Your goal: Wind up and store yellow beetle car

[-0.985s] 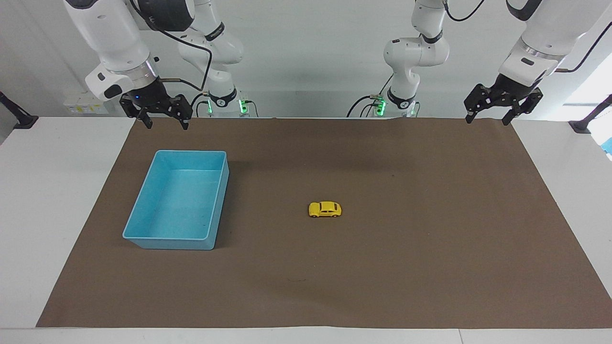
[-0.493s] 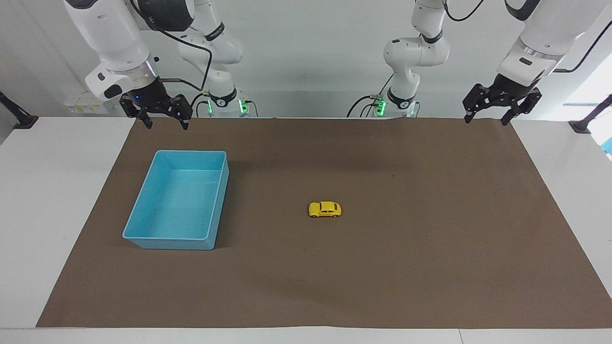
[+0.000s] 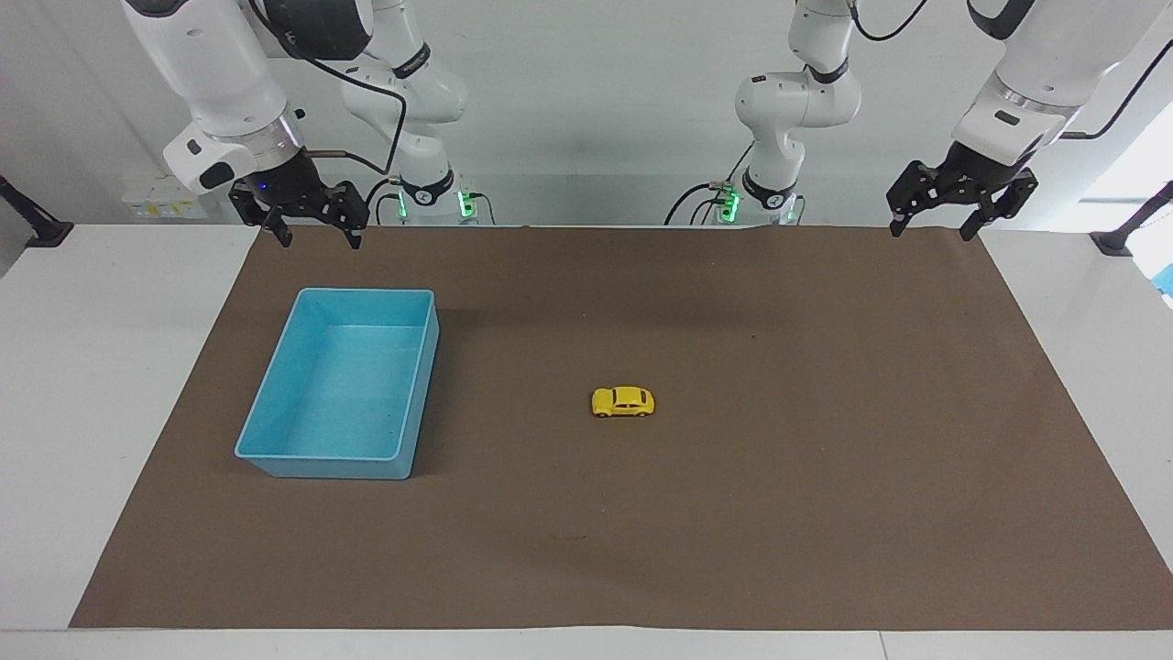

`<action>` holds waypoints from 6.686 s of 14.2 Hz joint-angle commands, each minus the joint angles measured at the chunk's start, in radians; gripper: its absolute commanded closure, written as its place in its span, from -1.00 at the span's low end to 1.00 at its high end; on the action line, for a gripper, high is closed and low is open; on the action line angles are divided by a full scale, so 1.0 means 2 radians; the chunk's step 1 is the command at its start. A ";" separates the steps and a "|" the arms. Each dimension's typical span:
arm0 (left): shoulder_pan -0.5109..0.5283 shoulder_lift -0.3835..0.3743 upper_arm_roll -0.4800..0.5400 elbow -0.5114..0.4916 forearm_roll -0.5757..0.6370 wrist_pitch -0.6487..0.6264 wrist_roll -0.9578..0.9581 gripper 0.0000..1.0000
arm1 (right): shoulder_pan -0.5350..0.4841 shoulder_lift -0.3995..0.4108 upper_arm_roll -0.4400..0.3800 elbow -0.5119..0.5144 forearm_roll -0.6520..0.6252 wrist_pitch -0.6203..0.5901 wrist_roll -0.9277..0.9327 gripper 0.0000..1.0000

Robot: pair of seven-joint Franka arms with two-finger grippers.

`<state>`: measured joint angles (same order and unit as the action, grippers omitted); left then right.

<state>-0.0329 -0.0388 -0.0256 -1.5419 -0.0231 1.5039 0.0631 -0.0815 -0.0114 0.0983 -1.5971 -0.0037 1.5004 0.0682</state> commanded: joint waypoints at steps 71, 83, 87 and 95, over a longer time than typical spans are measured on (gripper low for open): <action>-0.243 0.278 0.003 -0.096 0.019 0.374 -1.088 1.00 | -0.007 -0.003 0.002 -0.005 0.012 0.008 -0.015 -1.00; -0.167 0.266 0.004 -0.142 0.043 0.408 -1.016 0.96 | -0.007 -0.003 0.002 -0.005 0.012 0.008 -0.015 -1.00; -0.161 0.266 0.004 -0.140 0.044 0.403 -1.013 0.69 | -0.007 -0.003 0.002 -0.005 0.012 0.008 -0.015 -1.00; -0.163 0.189 0.002 -0.125 0.043 0.320 -1.015 -1.00 | -0.007 -0.003 0.002 -0.005 0.012 0.008 -0.015 -1.00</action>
<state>-0.3697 0.3794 -0.0132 -1.7889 0.0429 2.1878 -1.9741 -0.0815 -0.0114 0.0983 -1.5971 -0.0037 1.5004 0.0682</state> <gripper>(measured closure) 0.000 0.000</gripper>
